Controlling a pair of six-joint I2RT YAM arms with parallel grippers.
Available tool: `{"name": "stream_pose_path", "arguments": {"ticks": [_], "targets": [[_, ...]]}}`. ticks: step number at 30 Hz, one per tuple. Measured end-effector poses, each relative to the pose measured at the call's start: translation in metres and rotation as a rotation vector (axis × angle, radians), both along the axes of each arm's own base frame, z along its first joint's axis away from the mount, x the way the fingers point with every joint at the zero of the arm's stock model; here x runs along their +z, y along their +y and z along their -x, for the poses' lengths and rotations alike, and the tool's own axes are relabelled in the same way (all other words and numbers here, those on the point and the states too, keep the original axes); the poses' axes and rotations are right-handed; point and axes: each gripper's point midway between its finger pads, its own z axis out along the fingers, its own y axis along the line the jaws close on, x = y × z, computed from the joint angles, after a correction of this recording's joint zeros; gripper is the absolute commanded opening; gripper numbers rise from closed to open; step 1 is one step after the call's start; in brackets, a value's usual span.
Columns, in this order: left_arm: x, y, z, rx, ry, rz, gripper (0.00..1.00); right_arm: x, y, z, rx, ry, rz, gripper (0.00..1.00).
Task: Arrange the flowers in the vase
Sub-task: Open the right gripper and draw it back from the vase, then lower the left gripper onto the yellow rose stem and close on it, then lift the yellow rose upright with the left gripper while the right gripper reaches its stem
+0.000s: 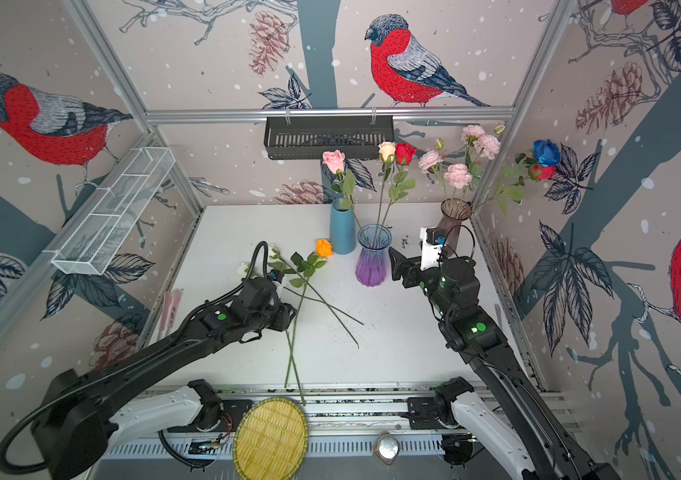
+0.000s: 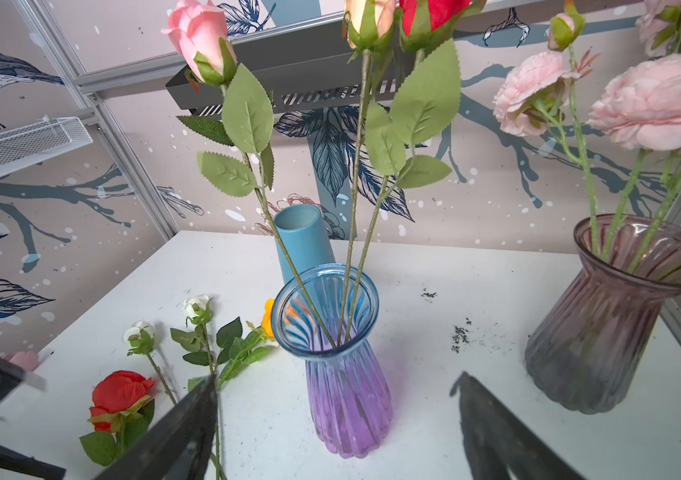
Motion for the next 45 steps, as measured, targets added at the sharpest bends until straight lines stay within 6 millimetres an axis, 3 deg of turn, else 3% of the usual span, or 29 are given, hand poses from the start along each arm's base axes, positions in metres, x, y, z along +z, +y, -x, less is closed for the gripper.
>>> {"name": "stream_pose_path", "arguments": {"ticks": [6,9,14,18,21,24,28,34,39,45], "targets": [[-0.050,-0.013,-0.002,-0.001,0.171,-0.064,0.44,0.004,0.005,0.014,0.020,-0.046,0.022,0.95],[-0.064,-0.017,-0.002,-0.007,0.215,-0.076,0.40,0.007,0.006,0.017,0.016,-0.065,0.041,0.95],[-0.072,-0.021,-0.007,-0.001,0.236,-0.095,0.33,0.008,0.005,0.017,0.003,-0.078,0.063,0.96],[-0.074,-0.020,-0.009,0.004,0.240,-0.102,0.18,0.008,0.004,0.017,0.000,-0.078,0.066,0.96],[-0.074,-0.020,-0.009,0.012,0.243,-0.100,0.00,0.008,0.005,0.017,0.000,-0.077,0.067,0.96],[-0.070,-0.019,-0.010,0.018,0.232,-0.094,0.00,0.007,0.005,0.016,0.000,-0.073,0.069,0.96],[-0.041,-0.018,-0.020,0.034,0.159,-0.042,0.00,0.010,0.005,0.015,0.000,-0.076,0.067,0.95],[0.027,-0.014,-0.031,0.056,-0.004,0.120,0.00,0.018,0.015,0.014,0.042,-0.076,0.056,0.94],[0.091,-0.025,-0.018,-0.030,-0.186,0.342,0.00,0.016,0.039,0.013,0.159,-0.021,0.001,0.91],[0.142,-0.028,0.015,-0.164,-0.387,0.570,0.00,0.014,0.075,0.016,0.324,0.066,-0.108,0.82]]}}
